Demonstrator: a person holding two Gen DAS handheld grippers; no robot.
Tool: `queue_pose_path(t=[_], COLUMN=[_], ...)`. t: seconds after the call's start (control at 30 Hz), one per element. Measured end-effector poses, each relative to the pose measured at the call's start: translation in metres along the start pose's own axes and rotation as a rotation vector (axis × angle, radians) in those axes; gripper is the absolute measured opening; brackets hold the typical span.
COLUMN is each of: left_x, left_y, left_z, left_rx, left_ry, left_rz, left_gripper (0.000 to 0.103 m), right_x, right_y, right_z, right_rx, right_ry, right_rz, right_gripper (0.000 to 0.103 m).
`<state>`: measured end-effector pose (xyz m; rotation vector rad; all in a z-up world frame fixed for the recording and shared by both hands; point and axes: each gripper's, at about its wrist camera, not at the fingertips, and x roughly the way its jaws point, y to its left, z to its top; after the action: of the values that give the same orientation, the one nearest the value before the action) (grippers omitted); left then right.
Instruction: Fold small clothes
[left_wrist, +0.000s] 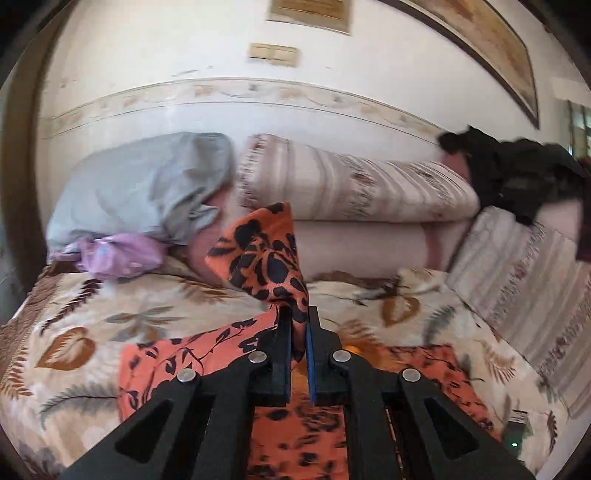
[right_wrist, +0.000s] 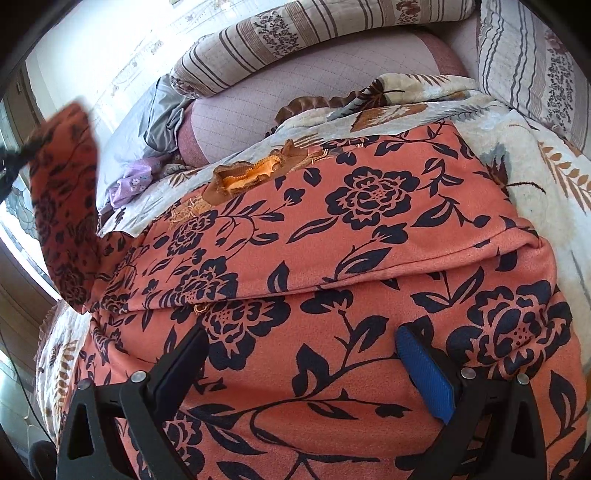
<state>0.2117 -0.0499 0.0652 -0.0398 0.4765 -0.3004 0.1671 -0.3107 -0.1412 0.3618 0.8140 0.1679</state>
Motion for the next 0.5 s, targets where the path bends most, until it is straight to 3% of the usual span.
queue_pose_path(t=[0.1,0.13,0.17,0.2,0.23,0.27,0.4,0.47,0.5], left_x=[0.04,0.062,0.083,0.104,0.118,0.12,0.067,0.038,0.022], left_y=[-0.062,-0.077,-0.087,-0.092,-0.09,-0.083,-0.038,-0.013,0.003], left_z=[-0.034,-0.048,-0.066,-0.085,-0.101,-0.11,-0.105,-0.102,-0.102], left_rx=[0.009,0.033,0.06,0.075,0.071,0.044,-0.058,-0.072,-0.062], left_ry=[0.132,0.215,0.311,0.42,0.517,0.562,0.416,0.327,0.276], left_rz=[-0.106,-0.127,-0.116,-0.11,-0.107,-0.11,-0.108,-0.083,-0.036], left_gripper=[0.01,0.017,0.036,0.043,0.044,0.044,0.051,0.069,0.069], right_x=[-0.002,-0.003,-0.004,-0.005,-0.006,-0.005,-0.006,-0.006,-0.006], right_y=[-0.004,-0.005,-0.007,-0.009,-0.01,-0.012,-0.014,-0.014,-0.015], right_z=[0.0,0.0,0.0,0.0,0.0,0.001,0.001,0.001,0.001], right_rx=[0.016,0.024,0.034,0.043,0.05,0.056,0.069,0.072,0.075], right_ry=[-0.009,-0.013,-0.017,-0.021,-0.024,-0.027,-0.034,-0.038,-0.038], right_rz=[0.023,0.034,0.046,0.057,0.067,0.076,0.097,0.102,0.106], right_gripper=[0.102,0.102,0.102,0.102,0.102,0.102,0.102,0.102,0.102])
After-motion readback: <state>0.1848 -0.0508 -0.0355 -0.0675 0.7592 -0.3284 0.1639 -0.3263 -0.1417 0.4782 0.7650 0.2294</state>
